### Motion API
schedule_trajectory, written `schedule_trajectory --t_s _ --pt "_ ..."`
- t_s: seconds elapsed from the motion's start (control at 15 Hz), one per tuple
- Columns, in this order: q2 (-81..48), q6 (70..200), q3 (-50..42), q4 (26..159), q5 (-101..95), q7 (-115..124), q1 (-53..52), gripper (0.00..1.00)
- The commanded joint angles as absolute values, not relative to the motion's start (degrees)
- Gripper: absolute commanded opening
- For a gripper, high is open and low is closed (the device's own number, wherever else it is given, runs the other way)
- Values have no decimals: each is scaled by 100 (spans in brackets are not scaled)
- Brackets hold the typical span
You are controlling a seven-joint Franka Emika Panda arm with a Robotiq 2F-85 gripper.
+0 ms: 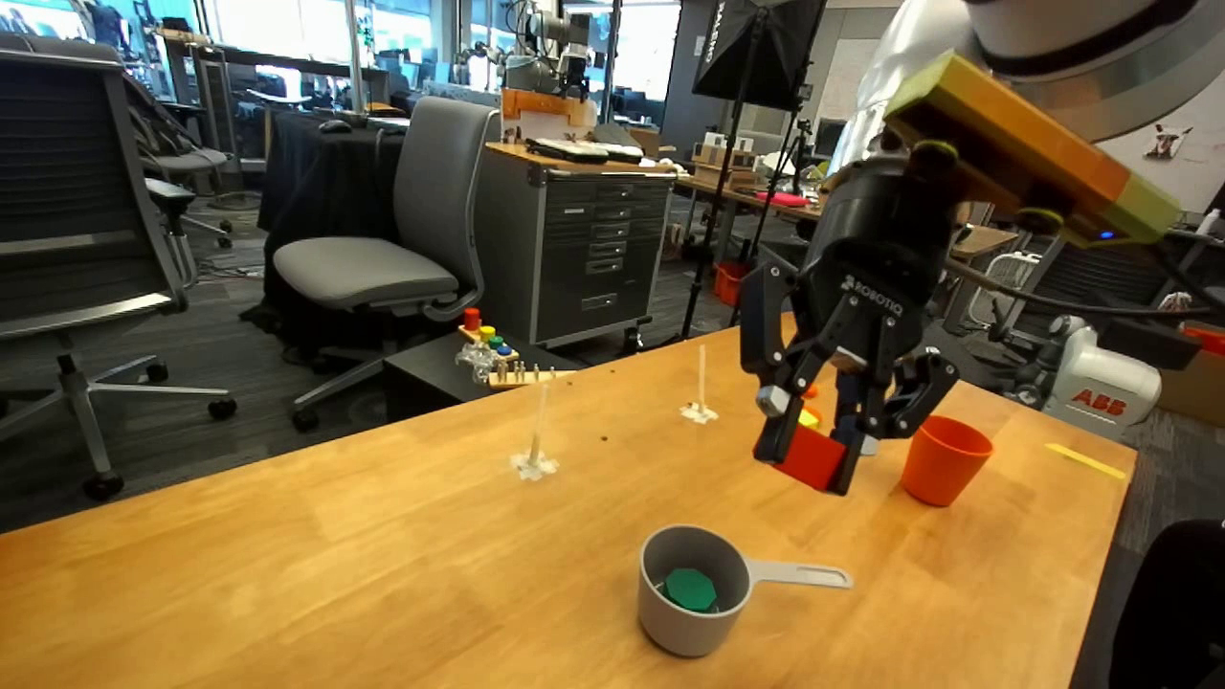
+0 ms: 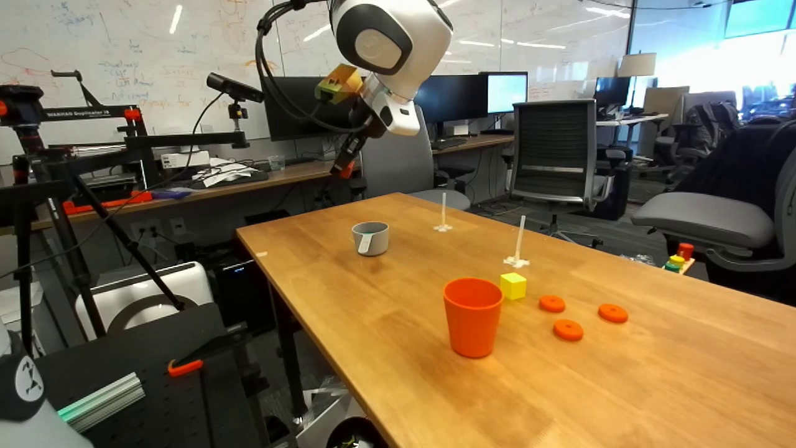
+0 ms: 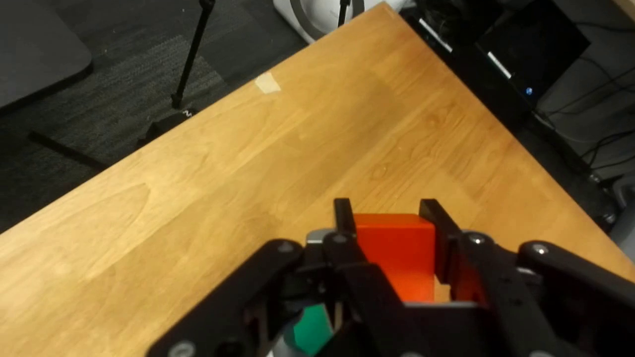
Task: Put the green, orange and yellow blocks in the pot
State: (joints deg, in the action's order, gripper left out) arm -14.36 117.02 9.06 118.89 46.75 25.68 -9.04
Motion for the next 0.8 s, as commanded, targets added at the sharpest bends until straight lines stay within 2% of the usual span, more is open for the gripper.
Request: schedule_trajectory --t_s 0.0,0.4,0.73 --pt "-1587 12081 710 11920 4374 2636 -935 12" --pt "-1767 11757 314 11393 3742 2701 -645 12" --pt "-1963 10623 78 10275 3612 2782 -178 12"
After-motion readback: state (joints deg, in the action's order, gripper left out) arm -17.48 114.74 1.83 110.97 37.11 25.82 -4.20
